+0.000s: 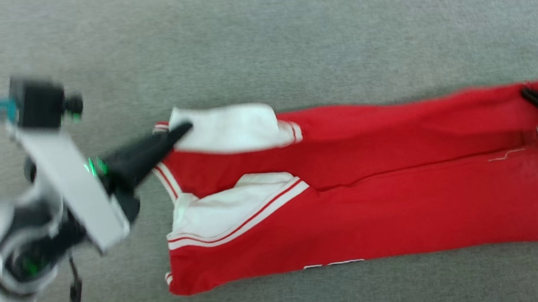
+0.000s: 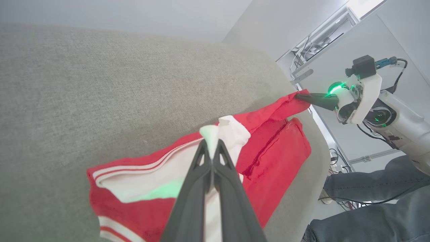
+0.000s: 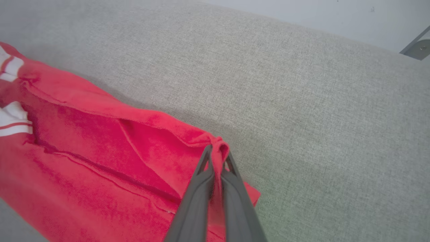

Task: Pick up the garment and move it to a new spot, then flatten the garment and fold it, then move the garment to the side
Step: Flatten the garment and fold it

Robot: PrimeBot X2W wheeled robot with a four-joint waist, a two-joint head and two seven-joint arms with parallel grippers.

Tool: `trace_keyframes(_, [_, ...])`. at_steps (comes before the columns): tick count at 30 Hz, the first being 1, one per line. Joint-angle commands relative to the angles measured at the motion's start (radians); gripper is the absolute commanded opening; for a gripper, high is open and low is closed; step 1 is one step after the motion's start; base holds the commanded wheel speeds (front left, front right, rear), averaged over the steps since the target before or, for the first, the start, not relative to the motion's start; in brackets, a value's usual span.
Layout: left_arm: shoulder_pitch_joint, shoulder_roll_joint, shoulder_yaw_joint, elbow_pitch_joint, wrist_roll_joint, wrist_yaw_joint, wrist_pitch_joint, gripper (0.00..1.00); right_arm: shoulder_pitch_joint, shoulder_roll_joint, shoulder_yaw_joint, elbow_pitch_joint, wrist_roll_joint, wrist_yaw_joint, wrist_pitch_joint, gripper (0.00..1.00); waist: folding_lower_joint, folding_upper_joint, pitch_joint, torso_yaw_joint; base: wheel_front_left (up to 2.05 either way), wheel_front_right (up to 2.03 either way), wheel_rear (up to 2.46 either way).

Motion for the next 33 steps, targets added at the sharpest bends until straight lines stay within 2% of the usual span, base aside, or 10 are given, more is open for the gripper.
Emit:
trace_keyframes(1, [0.037,0.014,0.005,-0.025,-0.002,-0.002,-0.021,0.0,0.03,-0.014,-0.014,-0.014,0.007,0.0,-0.008,0.0,0.0,0.0,-0.024,0.026,0.0,0.0,0.0])
trace_keyframes(7, [0.211,0.087,0.018,-0.182,0.016,-0.002,-0.156,0.0,0.181,-0.069,-0.104,-0.097,0.021,0.0,-0.052,0.0,0.0,0.0,-0.02,0.041,0.0,0.0,0.0])
trace_keyframes(11, [0.315,0.124,0.015,-0.241,0.008,0.002,-0.217,0.0,0.27,-0.07,-0.167,-0.122,0.028,0.0,-0.067,0.0,0.0,0.0,-0.013,0.042,0.0,0.0,0.0])
trace_keyframes(15, [0.387,0.155,0.0,-0.244,0.018,0.025,-0.247,0.0,0.352,-0.062,-0.214,-0.132,0.027,0.0,-0.054,0.0,0.0,0.0,0.002,0.047,0.0,0.0,0.0])
trace_keyframes(19, [0.405,0.129,-0.034,-0.202,0.057,0.035,-0.247,0.0,0.399,-0.034,-0.239,-0.128,-0.003,0.0,-0.045,0.0,0.0,0.0,0.02,0.052,0.0,0.0,0.0])
trace_keyframes(26, [0.349,0.002,-0.095,-0.094,0.11,0.021,-0.23,0.0,0.401,0.033,-0.234,-0.088,-0.03,0.0,-0.015,0.0,0.0,0.0,0.05,0.062,0.0,0.0,0.0])
trace_keyframes(27, [0.349,0.002,-0.095,-0.094,0.11,0.021,-0.23,0.0,0.401,0.033,-0.234,-0.088,-0.03,0.0,-0.015,0.0,0.0,0.0,0.05,0.062,0.0,0.0,0.0])
trace_keyframes(30, [0.318,-0.053,-0.118,-0.018,0.13,0.012,-0.229,0.0,0.391,0.061,-0.212,-0.047,-0.042,-0.001,-0.002,0.0,0.0,0.0,0.058,0.068,0.0,0.0,0.0])
trace_keyframes(33, [0.308,-0.072,-0.125,0.012,0.133,0.008,-0.231,0.0,0.387,0.068,-0.198,-0.038,-0.048,-0.001,0.001,0.0,0.0,0.0,0.057,0.071,0.0,0.0,0.0])
